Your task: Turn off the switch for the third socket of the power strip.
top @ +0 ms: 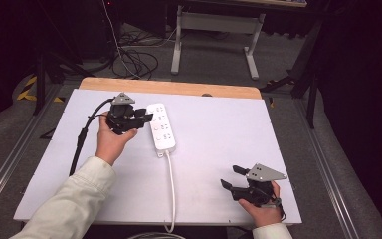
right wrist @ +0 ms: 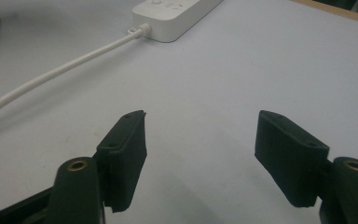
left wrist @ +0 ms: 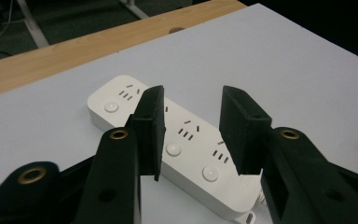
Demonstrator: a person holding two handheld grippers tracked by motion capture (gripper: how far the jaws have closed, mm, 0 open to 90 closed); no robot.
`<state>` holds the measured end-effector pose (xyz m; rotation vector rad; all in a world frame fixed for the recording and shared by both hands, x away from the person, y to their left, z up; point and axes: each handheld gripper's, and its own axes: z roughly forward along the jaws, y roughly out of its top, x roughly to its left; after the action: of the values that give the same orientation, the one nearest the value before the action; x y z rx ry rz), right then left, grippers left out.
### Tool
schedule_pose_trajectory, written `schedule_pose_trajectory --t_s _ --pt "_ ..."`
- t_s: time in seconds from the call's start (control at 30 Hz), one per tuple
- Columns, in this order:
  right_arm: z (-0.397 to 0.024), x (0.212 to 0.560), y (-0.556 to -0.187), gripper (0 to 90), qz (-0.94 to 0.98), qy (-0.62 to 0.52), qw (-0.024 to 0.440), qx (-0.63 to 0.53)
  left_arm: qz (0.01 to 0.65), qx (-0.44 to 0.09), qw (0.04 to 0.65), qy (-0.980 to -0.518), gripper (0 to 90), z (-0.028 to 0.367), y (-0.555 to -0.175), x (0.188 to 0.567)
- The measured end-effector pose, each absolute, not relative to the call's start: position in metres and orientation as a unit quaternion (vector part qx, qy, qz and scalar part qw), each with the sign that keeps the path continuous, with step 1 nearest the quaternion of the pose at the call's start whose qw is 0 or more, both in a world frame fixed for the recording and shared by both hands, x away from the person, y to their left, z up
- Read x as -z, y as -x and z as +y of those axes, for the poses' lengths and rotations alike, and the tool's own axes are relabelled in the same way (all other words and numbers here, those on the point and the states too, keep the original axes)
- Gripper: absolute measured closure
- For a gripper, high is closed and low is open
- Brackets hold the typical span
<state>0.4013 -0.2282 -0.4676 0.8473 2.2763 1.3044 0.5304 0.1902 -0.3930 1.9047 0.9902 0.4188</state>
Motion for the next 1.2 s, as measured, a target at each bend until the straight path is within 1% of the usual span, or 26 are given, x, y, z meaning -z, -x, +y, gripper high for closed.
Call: schedule_pose_trajectory --t_s 0.03,0.13,0.23,0.3,0.53,0.63,0.83,0.93,1.07,1.2 --pt "-0.228 0.468 -0.401 34.2 0.81 -0.302 0.191 -0.464 0.396 -0.175 0.46 -0.775 60.4 0.191 -0.527 0.39" --pt "-0.228 0.467 -0.401 33.9 0.81 -0.303 0.192 -0.465 0.377 -0.18 0.467 -0.779 54.3 0.194 -0.516 0.382" --pt "-0.228 0.468 -0.402 33.9 0.809 -0.304 0.192 -0.465 0.364 -0.179 0.48 -0.778 52.7 0.197 -0.503 0.375" --pt "-0.228 0.467 -0.401 33.9 0.809 -0.306 0.193 -0.464 0.359 -0.181 0.481 -0.779 47.8 0.199 -0.495 0.37" --pt "-0.228 0.467 -0.401 33.9 0.809 -0.307 0.195 -0.463 0.334 -0.198 0.495 -0.777 43.2 0.216 -0.461 0.364" --pt "-0.228 0.467 -0.401 33.9 0.808 -0.307 0.196 -0.462 0.335 -0.193 0.499 -0.775 39.5 0.225 -0.448 0.367" --pt "-0.227 0.467 -0.401 33.9 0.808 -0.308 0.197 -0.461 0.325 -0.203 0.484 -0.786 36.6 0.239 -0.428 0.379" --pt "-0.227 0.467 -0.401 33.9 0.809 -0.309 0.196 -0.46 0.323 -0.202 0.488 -0.785 35.1 0.246 -0.42 0.387" --pt "-0.227 0.467 -0.401 33.9 0.809 -0.307 0.197 -0.461 0.325 -0.198 0.475 -0.794 32.2 0.252 -0.41 0.396" --pt "-0.227 0.467 -0.401 33.9 0.809 -0.309 0.197 -0.46 0.317 -0.194 0.484 -0.792 34.1 0.259 -0.4 0.403"
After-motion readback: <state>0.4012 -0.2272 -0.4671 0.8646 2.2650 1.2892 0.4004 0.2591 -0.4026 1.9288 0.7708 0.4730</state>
